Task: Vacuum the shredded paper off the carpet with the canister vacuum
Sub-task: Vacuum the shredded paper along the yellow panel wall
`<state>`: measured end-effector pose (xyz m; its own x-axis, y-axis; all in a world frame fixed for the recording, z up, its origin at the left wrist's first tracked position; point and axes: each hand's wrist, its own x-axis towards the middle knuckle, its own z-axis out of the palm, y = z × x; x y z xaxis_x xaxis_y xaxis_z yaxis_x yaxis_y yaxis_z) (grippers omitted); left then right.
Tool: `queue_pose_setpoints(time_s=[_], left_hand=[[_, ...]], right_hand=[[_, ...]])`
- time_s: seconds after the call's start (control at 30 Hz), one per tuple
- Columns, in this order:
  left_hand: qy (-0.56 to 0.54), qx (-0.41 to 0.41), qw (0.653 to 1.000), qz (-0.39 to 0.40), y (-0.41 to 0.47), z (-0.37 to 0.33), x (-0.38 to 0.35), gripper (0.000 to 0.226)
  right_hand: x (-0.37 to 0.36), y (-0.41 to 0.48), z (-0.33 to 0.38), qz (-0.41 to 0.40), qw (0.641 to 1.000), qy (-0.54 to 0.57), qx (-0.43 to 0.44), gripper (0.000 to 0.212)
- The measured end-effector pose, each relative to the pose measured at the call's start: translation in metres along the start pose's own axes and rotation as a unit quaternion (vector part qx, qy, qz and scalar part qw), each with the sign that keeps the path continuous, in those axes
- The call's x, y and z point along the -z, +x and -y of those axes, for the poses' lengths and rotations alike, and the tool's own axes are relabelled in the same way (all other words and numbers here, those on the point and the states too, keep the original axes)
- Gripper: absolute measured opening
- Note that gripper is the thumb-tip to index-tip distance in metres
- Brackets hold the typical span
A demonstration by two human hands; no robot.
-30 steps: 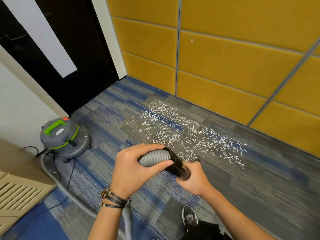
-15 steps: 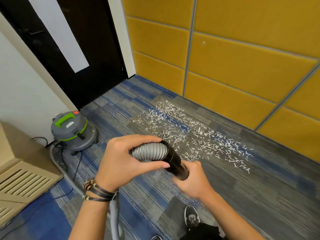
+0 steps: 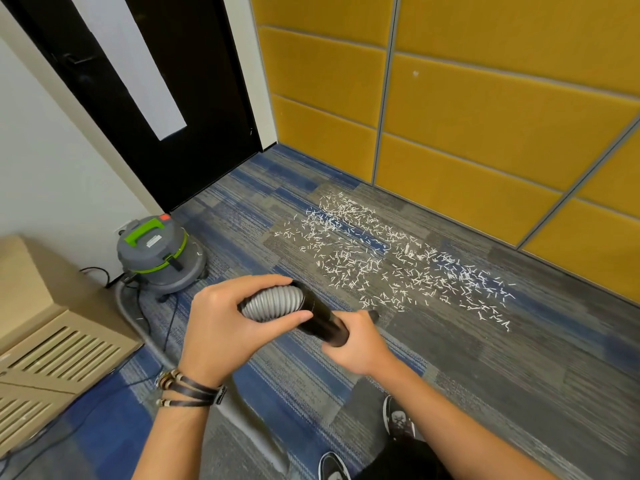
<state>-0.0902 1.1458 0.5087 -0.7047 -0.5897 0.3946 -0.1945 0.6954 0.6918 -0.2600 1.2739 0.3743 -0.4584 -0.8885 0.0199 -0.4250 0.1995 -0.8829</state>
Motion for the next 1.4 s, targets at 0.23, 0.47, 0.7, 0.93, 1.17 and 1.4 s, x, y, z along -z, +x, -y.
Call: queue_pose_setpoints(time_s=[0.23,0.47,0.7,0.93,1.17,1.4], left_hand=[[-0.048,0.007,0.999,0.019,-0.025,0.009,0.017,0.045],[-0.027,-0.021,0.999,-0.036,-0.033,0.009,0.021,0.047],[-0.048,0.005,0.998,-0.028,-0.034,0.022,0.018,0.047],[-0.056,0.027,0.997,-0.040,-0.036,0.025,0.003,0.048],[-0.040,0.004,0.998,-0.051,-0.016,0.009,-0.009,0.047],[-0.069,-0.008,0.997,-0.025,0.002,0.002,-0.036,0.047]], right_hand=[[-0.018,-0.021,-0.001,0.007,1.000,-0.009,0.011,0.032],[-0.020,-0.013,0.012,-0.012,0.999,-0.013,0.045,0.037],[-0.032,0.000,0.002,0.031,0.999,-0.013,0.014,0.036],[-0.012,-0.005,-0.012,0.039,0.999,-0.033,0.017,0.024],[0.008,0.010,-0.009,0.023,0.999,-0.019,0.038,0.037],[0.034,0.010,-0.026,0.036,0.999,-0.013,0.020,0.042]])
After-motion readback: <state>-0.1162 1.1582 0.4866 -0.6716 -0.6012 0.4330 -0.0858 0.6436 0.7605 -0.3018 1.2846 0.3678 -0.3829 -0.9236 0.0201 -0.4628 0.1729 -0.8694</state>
